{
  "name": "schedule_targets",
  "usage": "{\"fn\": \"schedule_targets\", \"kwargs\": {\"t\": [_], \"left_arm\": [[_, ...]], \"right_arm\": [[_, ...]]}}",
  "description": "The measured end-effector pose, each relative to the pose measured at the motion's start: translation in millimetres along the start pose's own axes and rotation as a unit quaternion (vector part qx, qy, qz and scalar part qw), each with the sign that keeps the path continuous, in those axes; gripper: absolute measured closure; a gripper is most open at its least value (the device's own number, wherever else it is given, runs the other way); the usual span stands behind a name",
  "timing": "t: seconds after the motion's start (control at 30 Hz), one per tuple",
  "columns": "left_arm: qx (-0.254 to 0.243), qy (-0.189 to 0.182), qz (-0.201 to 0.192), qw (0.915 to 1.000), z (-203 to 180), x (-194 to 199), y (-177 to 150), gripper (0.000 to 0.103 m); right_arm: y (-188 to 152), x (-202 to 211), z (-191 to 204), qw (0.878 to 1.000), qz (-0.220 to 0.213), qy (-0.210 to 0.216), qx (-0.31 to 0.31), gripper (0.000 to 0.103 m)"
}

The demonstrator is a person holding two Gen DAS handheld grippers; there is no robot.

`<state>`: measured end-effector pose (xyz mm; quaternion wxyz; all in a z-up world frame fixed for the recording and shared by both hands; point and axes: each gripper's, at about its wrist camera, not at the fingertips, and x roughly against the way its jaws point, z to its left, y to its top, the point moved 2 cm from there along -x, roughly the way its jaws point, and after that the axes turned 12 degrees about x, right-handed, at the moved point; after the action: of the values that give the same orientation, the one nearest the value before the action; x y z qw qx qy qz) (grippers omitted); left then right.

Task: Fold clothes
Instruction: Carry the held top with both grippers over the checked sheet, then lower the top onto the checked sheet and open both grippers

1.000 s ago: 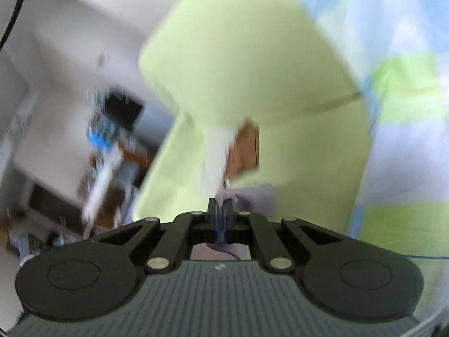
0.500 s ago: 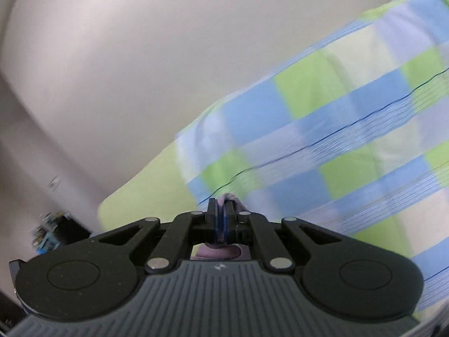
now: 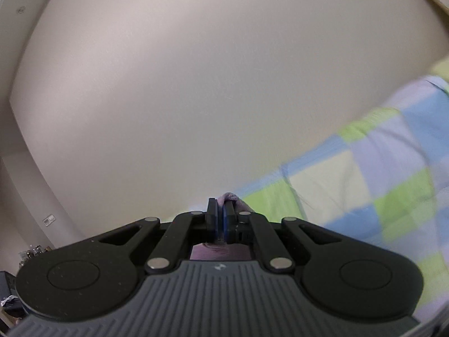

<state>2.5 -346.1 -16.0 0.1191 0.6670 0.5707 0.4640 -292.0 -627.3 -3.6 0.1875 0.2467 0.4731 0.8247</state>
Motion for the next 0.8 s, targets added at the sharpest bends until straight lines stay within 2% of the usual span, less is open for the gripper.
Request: {"fn": "schedule_targets", "kwargs": {"t": [0.1,0.17,0.23,0.3,0.33,0.37,0.4,0.47,0.57,0.63,0.7,0.73,0.77,0.8], "left_arm": [[-0.015,0.025,0.063,0.9975,21,-19,-70,0.103],[-0.002,0.051,0.130,0.9902,52,-46,-128,0.103],[0.006,0.076,0.175,0.9815,78,-68,-175,0.103],[0.013,0.106,0.229,0.9675,114,-95,-236,0.103],[0.013,0.114,0.247,0.9622,126,-103,-259,0.103],[0.011,0.117,0.256,0.9595,132,-106,-271,0.103],[0.007,0.120,0.267,0.9561,138,-109,-287,0.103],[-0.009,0.129,0.297,0.9462,153,-115,-329,0.103],[-0.036,0.137,0.309,0.9405,162,-111,-359,0.103],[-0.043,0.145,0.311,0.9382,167,-108,-367,0.103],[-0.047,0.145,0.309,0.9386,171,-102,-370,0.102],[-0.044,0.145,0.302,0.9411,171,-99,-369,0.101],[-0.039,0.142,0.298,0.9432,171,-96,-368,0.097],[-0.032,0.138,0.295,0.9449,170,-94,-368,0.090]], "right_arm": [[-60,19,-30,0.998,0.051,-0.022,-0.027,0.100],[-125,28,-56,0.991,0.111,-0.055,-0.052,0.100],[-174,32,-73,0.983,0.152,-0.078,-0.063,0.100],[-235,37,-97,0.971,0.202,-0.106,-0.076,0.100],[-280,37,-111,0.960,0.238,-0.125,-0.081,0.100],[-317,37,-122,0.950,0.265,-0.141,-0.083,0.100],[-334,42,-123,0.946,0.278,-0.146,-0.085,0.100],[-394,45,-136,0.930,0.315,-0.164,-0.097,0.100],[-434,51,-134,0.925,0.326,-0.171,-0.096,0.100],[-441,52,-130,0.926,0.327,-0.173,-0.080,0.100],[-440,50,-127,0.923,0.333,-0.179,-0.066,0.092],[-440,47,-127,0.922,0.337,-0.181,-0.056,0.083],[-440,44,-128,0.921,0.341,-0.183,-0.045,0.067],[-441,43,-129,0.922,0.341,-0.182,-0.037,0.064]]}}
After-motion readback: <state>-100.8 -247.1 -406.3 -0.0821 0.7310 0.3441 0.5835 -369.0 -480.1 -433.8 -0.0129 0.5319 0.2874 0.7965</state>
